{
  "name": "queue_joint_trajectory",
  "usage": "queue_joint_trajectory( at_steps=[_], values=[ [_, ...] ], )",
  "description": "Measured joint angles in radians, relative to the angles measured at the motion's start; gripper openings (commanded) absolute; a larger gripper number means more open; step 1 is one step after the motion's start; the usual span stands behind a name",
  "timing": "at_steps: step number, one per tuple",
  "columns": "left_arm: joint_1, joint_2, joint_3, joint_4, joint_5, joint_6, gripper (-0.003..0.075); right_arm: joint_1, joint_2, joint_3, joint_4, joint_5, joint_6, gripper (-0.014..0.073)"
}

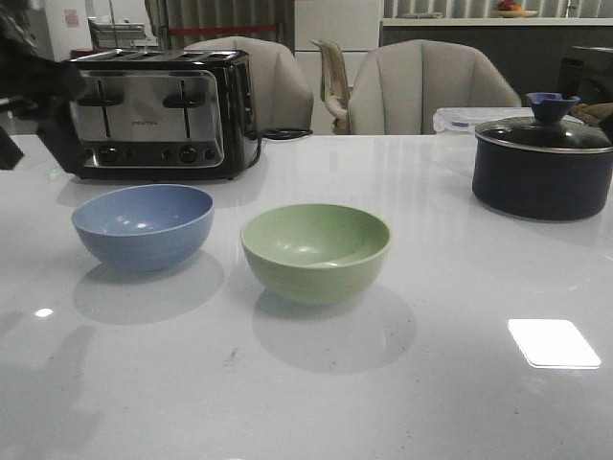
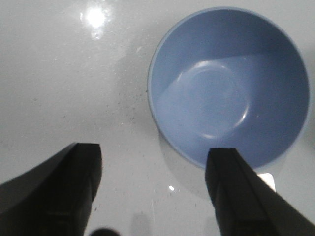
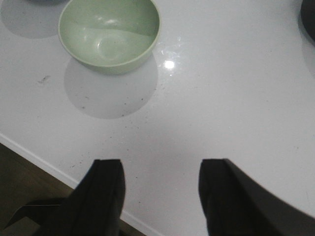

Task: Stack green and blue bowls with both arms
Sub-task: 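Grasp the rim of the light blue bowl with the left gripper and lift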

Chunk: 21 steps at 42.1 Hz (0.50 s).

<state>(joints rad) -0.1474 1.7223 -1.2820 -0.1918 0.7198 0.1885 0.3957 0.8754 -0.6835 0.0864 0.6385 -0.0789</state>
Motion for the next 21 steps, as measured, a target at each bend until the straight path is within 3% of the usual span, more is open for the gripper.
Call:
queue_joint_trajectory(
  at_steps=[13, 21],
  values=[
    [-0.004, 0.238, -0.148, -0.004, -0.011, 0.000, 0.0505, 0.000, 0.000, 0.000, 0.000, 0.000, 0.000, 0.0463],
    [-0.004, 0.279, -0.156, -0.004, -0.022, 0.000, 0.0364, 0.000, 0.000, 0.000, 0.000, 0.000, 0.000, 0.0463]
  ],
)
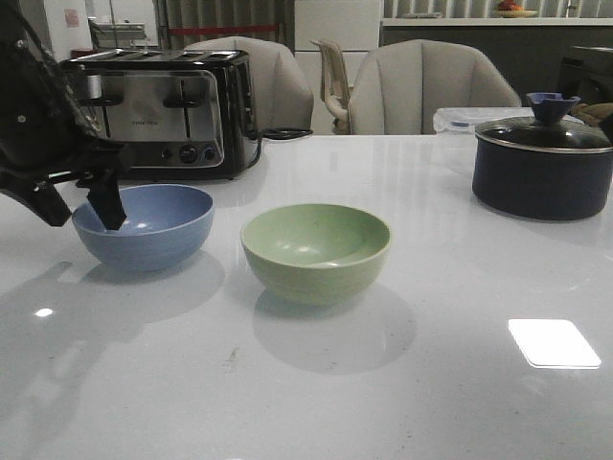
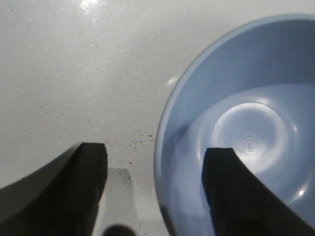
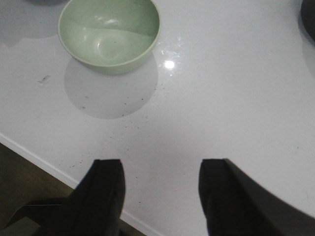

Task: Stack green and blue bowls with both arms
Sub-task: 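Grasp the rim of the light blue bowl with the left gripper and lift, then carry the blue bowl over the green bowl with the left gripper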

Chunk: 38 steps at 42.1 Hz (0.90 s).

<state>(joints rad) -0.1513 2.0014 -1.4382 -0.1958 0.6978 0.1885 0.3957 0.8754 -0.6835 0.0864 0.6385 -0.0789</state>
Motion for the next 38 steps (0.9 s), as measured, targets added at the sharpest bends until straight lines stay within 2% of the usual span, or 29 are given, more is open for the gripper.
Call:
queue_joint_trajectory(
  at_steps=[6, 14, 22, 32, 38],
  values=[
    [0.000, 0.007, 0.000, 0.000, 0.000, 0.000, 0.0228, 0.000, 0.000, 0.000, 0.000, 0.000, 0.000, 0.0463],
    [0.000, 0.007, 0.000, 0.000, 0.000, 0.000, 0.0097, 0.000, 0.000, 0.000, 0.000, 0.000, 0.000, 0.0463],
    [0.000, 0.001, -0.022, 0.013, 0.049, 0.000, 0.0102, 0.000, 0.000, 0.000, 0.000, 0.000, 0.000, 0.0463],
    [0.000, -0.068, -0.124, 0.061, 0.212, 0.000, 0.0102, 0.000, 0.000, 0.000, 0.000, 0.000, 0.000, 0.0463],
    [-0.010, -0.126, -0.214, 0.010, 0.296, 0.000, 0.0102, 0.000, 0.000, 0.000, 0.000, 0.000, 0.000, 0.0463]
  ],
)
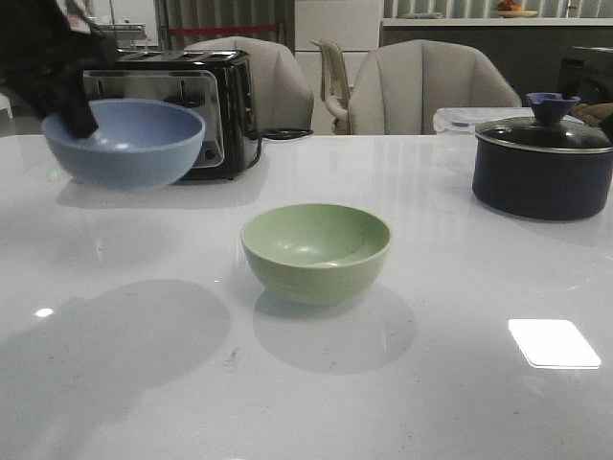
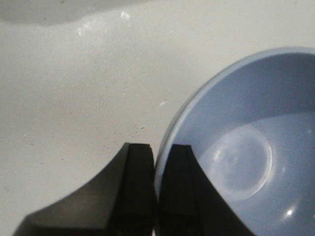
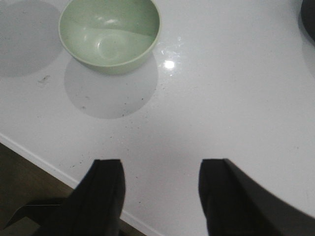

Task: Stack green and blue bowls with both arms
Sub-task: 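Carry the blue bowl over the green bowl with the left gripper, then lower the blue bowl into the green bowl and open the left gripper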

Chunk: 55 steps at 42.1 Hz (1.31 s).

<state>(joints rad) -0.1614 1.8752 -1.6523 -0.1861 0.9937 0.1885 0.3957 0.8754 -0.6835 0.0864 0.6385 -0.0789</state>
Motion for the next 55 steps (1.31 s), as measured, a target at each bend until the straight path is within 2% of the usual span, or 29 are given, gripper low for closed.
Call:
queue_joint_trajectory(
  at_steps=[9, 14, 15, 26, 28, 30, 36, 40, 49, 55],
  values=[
    [-0.069, -0.017, -0.071, -0.149, 0.079, 0.000, 0.0102, 0.000, 0.000, 0.000, 0.000, 0.000, 0.000, 0.0463],
    [-0.136, -0.015, -0.072, -0.176, 0.083, 0.000, 0.0102, 0.000, 0.000, 0.000, 0.000, 0.000, 0.000, 0.0463],
    [-0.299, 0.053, -0.073, -0.170, 0.051, 0.000, 0.0102, 0.000, 0.000, 0.000, 0.000, 0.000, 0.000, 0.0463],
    [-0.338, 0.140, -0.073, -0.112, -0.017, 0.000, 0.0111, 0.000, 0.000, 0.000, 0.000, 0.000, 0.000, 0.0463],
    [-0.338, 0.150, -0.073, -0.097, -0.031, 0.000, 0.0140, 0.000, 0.000, 0.000, 0.000, 0.000, 0.000, 0.0463],
    [-0.338, 0.159, -0.073, -0.091, -0.044, 0.000, 0.0205, 0.000, 0.000, 0.000, 0.000, 0.000, 0.000, 0.0463],
    [-0.338, 0.163, -0.075, -0.089, -0.065, 0.000, 0.0467, 0.000, 0.000, 0.000, 0.000, 0.000, 0.000, 0.0463],
    [-0.338, 0.163, -0.074, -0.089, -0.065, 0.000, 0.0540, 0.000, 0.000, 0.000, 0.000, 0.000, 0.000, 0.0463],
    [-0.338, 0.127, -0.074, -0.067, -0.036, 0.000, 0.0485, 0.000, 0.000, 0.000, 0.000, 0.000, 0.000, 0.0463],
    [-0.338, 0.015, -0.072, -0.056, 0.004, 0.000, 0.0442, 0.000, 0.000, 0.000, 0.000, 0.000, 0.000, 0.0463]
  ],
)
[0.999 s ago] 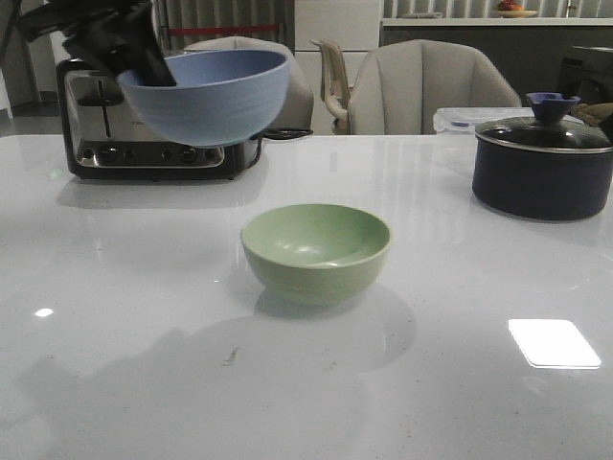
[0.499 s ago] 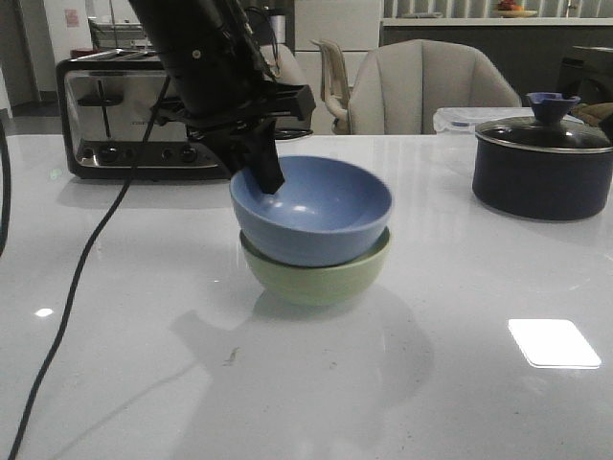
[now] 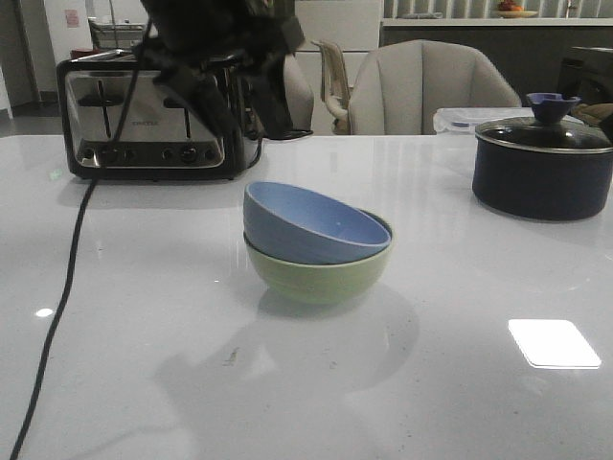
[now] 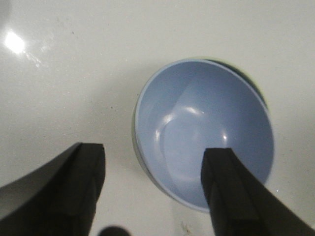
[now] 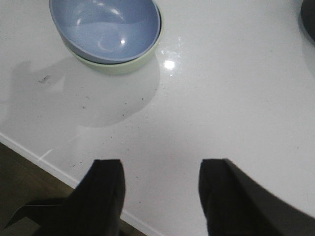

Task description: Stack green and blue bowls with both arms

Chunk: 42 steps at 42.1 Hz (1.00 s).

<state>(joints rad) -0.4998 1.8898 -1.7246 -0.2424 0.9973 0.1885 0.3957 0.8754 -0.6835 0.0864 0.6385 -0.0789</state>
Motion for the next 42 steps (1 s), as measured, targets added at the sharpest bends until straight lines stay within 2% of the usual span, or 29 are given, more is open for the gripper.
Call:
queue_joint_trajectory(
  at_steps=[9, 29, 42],
  values=[
    [-0.018, -0.238, 0.125, 0.000, -0.002, 0.000, 0.0408, 0.000, 0.000, 0.000, 0.000, 0.000, 0.000, 0.0463],
    [-0.036, -0.868, 0.671, 0.009, -0.042, 0.000, 0.0407, 0.000, 0.000, 0.000, 0.000, 0.000, 0.000, 0.0463],
    [-0.036, -1.187, 0.908, 0.009, -0.044, 0.000, 0.0407, 0.000, 0.000, 0.000, 0.000, 0.000, 0.000, 0.0463]
  ],
)
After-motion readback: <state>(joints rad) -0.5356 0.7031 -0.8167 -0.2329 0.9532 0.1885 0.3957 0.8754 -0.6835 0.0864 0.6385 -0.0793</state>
